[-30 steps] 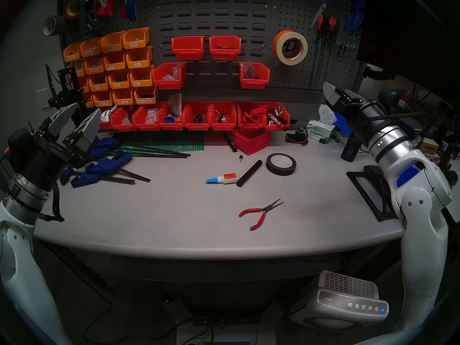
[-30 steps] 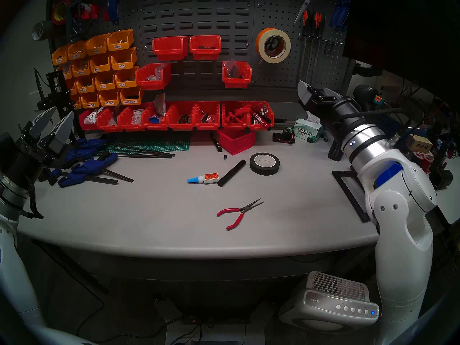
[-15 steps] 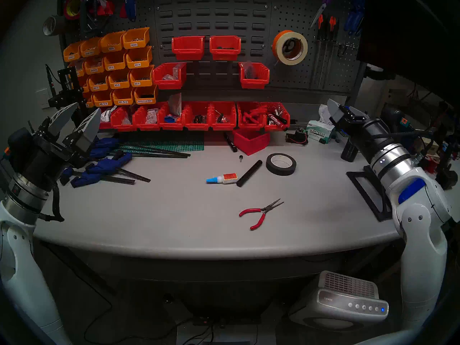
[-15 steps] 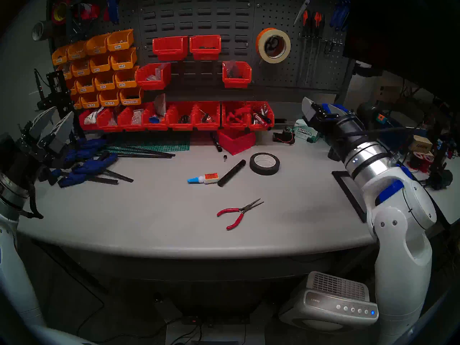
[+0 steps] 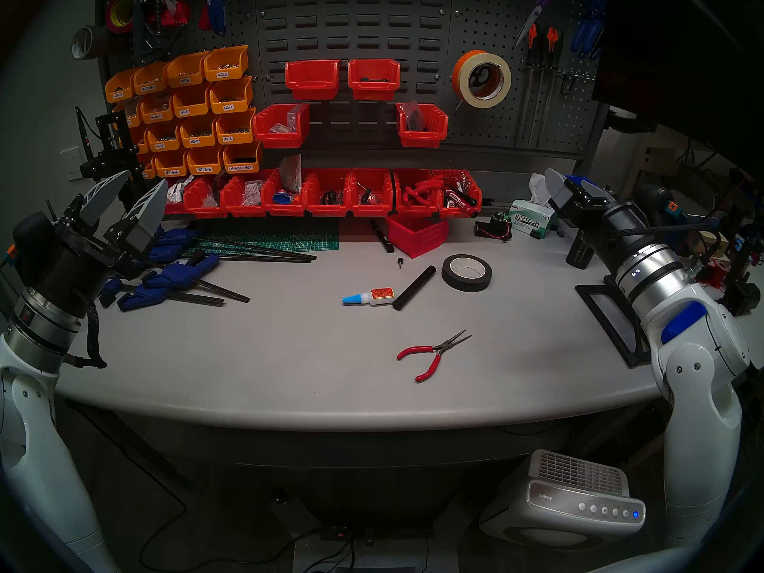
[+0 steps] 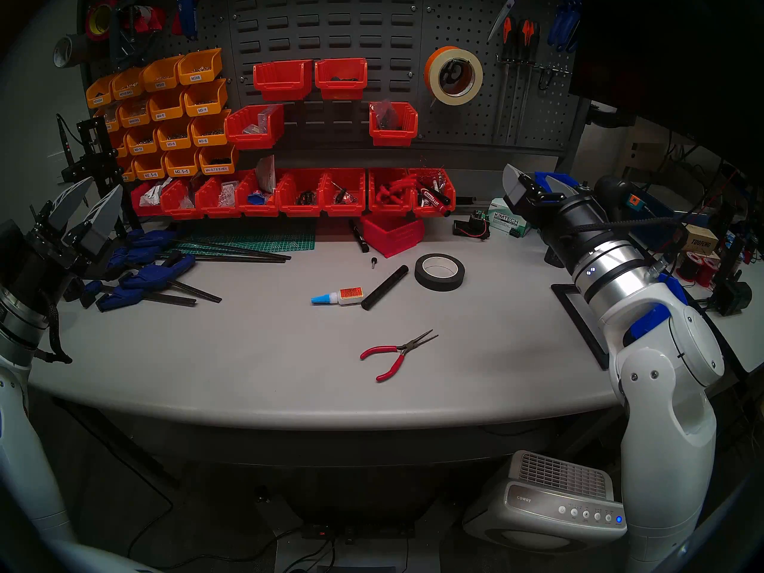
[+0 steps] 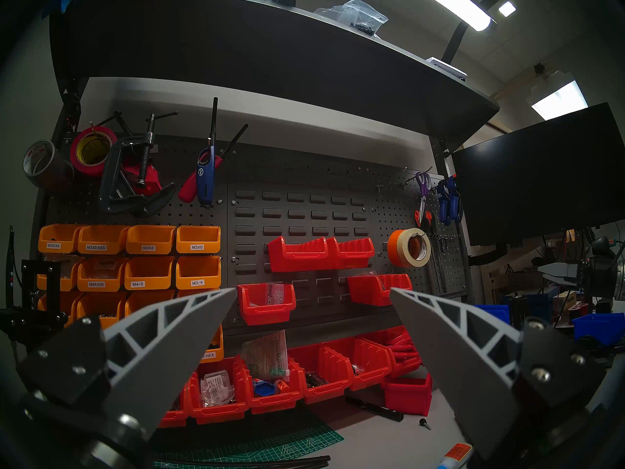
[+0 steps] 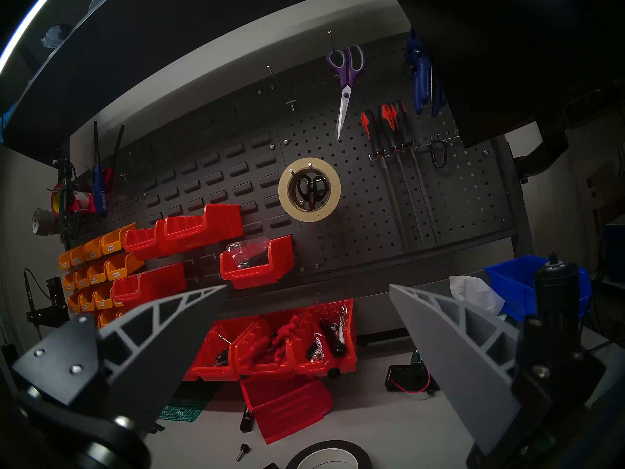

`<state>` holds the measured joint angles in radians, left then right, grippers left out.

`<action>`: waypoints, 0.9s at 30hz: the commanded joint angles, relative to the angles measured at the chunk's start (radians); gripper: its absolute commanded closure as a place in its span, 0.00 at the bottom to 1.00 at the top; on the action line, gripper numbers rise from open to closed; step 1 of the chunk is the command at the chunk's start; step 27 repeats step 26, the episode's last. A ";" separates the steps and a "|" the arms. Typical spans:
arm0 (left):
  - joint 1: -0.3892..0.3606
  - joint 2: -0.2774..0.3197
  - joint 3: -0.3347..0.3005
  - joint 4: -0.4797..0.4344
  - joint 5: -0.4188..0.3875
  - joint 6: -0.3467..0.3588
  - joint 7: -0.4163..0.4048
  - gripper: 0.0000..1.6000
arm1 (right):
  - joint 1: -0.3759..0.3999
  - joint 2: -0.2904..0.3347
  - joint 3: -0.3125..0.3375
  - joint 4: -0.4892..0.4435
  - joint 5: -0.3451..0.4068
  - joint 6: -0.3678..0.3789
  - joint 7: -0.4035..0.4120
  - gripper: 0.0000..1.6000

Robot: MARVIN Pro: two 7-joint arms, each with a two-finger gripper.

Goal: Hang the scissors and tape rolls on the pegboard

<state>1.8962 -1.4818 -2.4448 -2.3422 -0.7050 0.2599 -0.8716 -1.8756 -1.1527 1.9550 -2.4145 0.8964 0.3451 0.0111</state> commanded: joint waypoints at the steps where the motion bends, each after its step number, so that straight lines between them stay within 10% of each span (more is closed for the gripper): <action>1: -0.010 -0.001 -0.002 -0.020 -0.010 -0.002 0.001 0.00 | 0.013 0.000 0.010 -0.029 -0.003 -0.014 0.006 0.00; 27: -0.010 -0.001 -0.002 -0.020 -0.010 -0.002 0.001 0.00 | 0.017 -0.016 0.011 -0.029 -0.016 -0.007 0.019 0.00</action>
